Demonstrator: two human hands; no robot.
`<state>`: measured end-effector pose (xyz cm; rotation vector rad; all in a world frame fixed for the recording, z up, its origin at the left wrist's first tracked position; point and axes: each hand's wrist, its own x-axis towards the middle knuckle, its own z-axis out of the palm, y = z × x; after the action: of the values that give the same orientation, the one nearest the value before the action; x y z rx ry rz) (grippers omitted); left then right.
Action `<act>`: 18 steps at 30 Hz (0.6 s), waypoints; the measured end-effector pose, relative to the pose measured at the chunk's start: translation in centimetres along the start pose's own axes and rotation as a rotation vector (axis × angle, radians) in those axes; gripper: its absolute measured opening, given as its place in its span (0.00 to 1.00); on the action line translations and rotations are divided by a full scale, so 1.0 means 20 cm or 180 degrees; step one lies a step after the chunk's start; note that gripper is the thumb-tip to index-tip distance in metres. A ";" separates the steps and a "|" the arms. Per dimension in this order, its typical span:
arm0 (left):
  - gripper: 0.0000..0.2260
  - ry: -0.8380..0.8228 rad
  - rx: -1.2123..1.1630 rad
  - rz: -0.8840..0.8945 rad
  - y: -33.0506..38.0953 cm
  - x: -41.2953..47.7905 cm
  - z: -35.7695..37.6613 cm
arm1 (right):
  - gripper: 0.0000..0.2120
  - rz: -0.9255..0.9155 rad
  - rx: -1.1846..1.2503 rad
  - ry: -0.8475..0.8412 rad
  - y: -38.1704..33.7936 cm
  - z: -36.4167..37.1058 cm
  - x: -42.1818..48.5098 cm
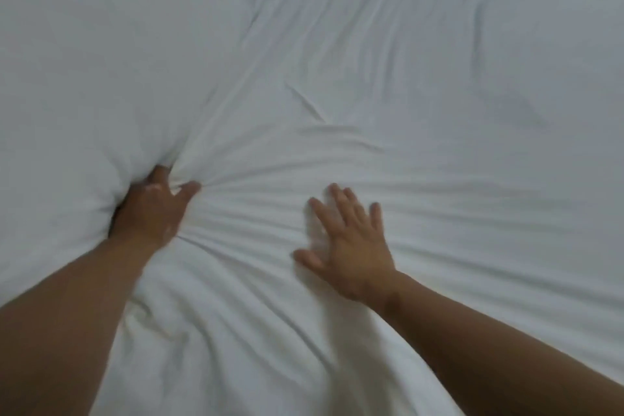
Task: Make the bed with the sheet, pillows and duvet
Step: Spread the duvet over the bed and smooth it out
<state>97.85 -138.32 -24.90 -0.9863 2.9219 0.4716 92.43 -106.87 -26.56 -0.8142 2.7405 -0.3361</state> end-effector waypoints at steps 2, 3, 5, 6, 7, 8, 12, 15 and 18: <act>0.28 -0.0193 -0.0002 -0.0237 -0.01 -0.06 0.03 | 0.41 0.0130 -0.0267 -0.0016 0.05 0.09 -0.16; 0.33 -0.0267 0.0056 -0.0455 -0.02 -0.12 0.05 | 0.40 0.0134 -0.0298 0.0007 0.04 0.15 -0.23; 0.40 -0.0540 0.0381 -0.0663 -0.08 -0.31 0.05 | 0.38 -0.0035 -0.0009 -0.0032 -0.09 0.26 -0.39; 0.44 -0.0658 0.0468 -0.0779 -0.11 -0.44 0.04 | 0.38 -0.0275 0.0153 -0.0105 -0.19 0.32 -0.49; 0.49 -0.0682 0.0344 -0.1002 -0.15 -0.59 0.04 | 0.38 -0.0560 0.0280 -0.0198 -0.29 0.36 -0.60; 0.52 -0.0692 0.0004 -0.1323 -0.18 -0.75 0.03 | 0.38 -0.0841 0.0349 -0.0332 -0.38 0.39 -0.69; 0.51 -0.0825 0.0027 -0.1386 -0.25 -1.08 0.01 | 0.39 -0.1416 0.0641 -0.0964 -0.46 0.32 -0.85; 0.45 -0.0603 0.0698 -0.0886 -0.43 -0.99 -0.09 | 0.34 -0.0936 0.0592 -0.0178 -0.21 0.19 -0.81; 0.35 -0.0313 0.0954 -0.1038 -0.49 -0.93 -0.13 | 0.40 -0.0183 0.0049 -0.0091 0.20 0.13 -0.91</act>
<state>118.70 -135.48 -22.93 -1.3105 2.5699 0.0635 106.03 -93.78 -26.88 -0.8883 2.6890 -0.3541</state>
